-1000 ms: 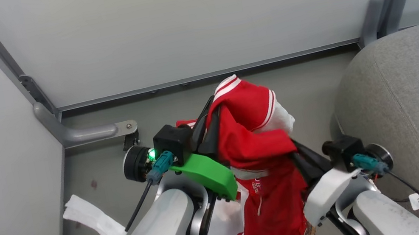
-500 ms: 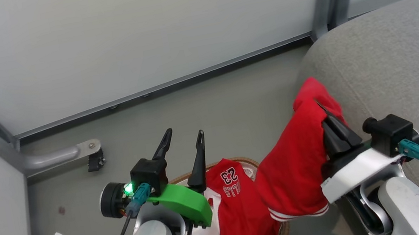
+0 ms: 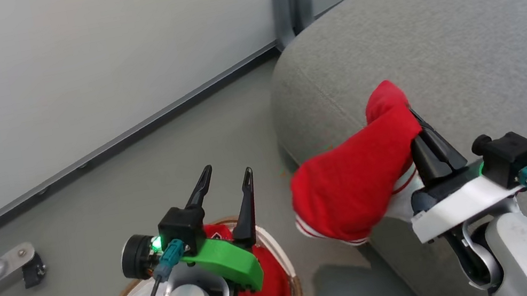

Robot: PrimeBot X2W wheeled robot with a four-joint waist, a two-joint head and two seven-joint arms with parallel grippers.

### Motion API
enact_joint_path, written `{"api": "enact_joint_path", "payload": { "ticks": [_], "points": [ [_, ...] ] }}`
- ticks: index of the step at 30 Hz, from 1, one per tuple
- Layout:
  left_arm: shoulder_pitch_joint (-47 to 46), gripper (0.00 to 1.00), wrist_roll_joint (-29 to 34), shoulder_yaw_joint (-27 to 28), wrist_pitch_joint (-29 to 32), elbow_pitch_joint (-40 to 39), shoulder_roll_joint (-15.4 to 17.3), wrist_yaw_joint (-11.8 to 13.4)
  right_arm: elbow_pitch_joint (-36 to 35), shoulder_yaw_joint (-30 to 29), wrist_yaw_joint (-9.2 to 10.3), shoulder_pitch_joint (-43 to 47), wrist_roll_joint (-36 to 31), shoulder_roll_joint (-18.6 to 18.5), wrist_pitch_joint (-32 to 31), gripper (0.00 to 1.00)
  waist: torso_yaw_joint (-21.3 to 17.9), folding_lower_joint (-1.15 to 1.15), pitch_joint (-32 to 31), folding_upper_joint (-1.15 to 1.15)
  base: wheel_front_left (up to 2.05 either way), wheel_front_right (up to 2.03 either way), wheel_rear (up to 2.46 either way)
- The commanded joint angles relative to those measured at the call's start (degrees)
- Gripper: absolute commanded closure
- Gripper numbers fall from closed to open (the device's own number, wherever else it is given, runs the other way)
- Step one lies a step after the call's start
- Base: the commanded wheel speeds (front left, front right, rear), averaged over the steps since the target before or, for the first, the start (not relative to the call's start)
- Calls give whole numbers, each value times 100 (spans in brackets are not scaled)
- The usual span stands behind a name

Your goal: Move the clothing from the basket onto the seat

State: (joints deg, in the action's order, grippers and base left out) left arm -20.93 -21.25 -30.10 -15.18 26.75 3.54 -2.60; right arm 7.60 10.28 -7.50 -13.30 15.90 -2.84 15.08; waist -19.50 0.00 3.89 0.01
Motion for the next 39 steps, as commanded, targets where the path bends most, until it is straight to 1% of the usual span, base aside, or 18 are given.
{"api": "enact_joint_path", "payload": {
  "ticks": [1,7,9,13,20,25,30,34,39],
  "points": [
    [77,0,40,31,5,2,-2,-44,-66,-35,2,-2,-17,-16,13,100,-629,0,113,-1,0,0,0],
    [139,0,137,55,5,-33,-41,-120,-194,-360,2,-121,-213,-15,13,100,-953,0,202,-1,0,0,0],
    [142,0,146,24,5,-61,-46,-132,-213,-460,2,-192,-325,-20,13,100,-988,0,267,-1,0,0,0],
    [69,0,141,-108,5,-135,-48,-156,-259,-644,3,-467,-500,-242,13,100,-952,0,482,-1,0,0,0],
    [-249,0,310,-326,5,-85,-44,-243,-140,-1014,3,-1341,-723,-745,13,100,-687,0,1081,-1,0,0,0],
    [-526,0,474,-404,5,-63,-23,-338,214,-1332,3,-2205,-945,-1095,13,100,-423,0,1631,-1,0,0,0],
    [-817,0,607,-527,5,-109,15,-399,792,-1636,3,-2961,-1094,-1401,12,100,-175,0,2104,-1,0,0,0],
    [-1049,0,642,-637,5,-157,27,-440,1259,-1851,3,-3483,-1316,-1543,13,100,15,0,2448,-1,0,0,0],
    [-1272,0,624,-750,5,-139,63,-468,1774,-2177,4,-3895,-1643,-1523,12,100,208,0,2752,-1,0,0,0]
  ]
}}
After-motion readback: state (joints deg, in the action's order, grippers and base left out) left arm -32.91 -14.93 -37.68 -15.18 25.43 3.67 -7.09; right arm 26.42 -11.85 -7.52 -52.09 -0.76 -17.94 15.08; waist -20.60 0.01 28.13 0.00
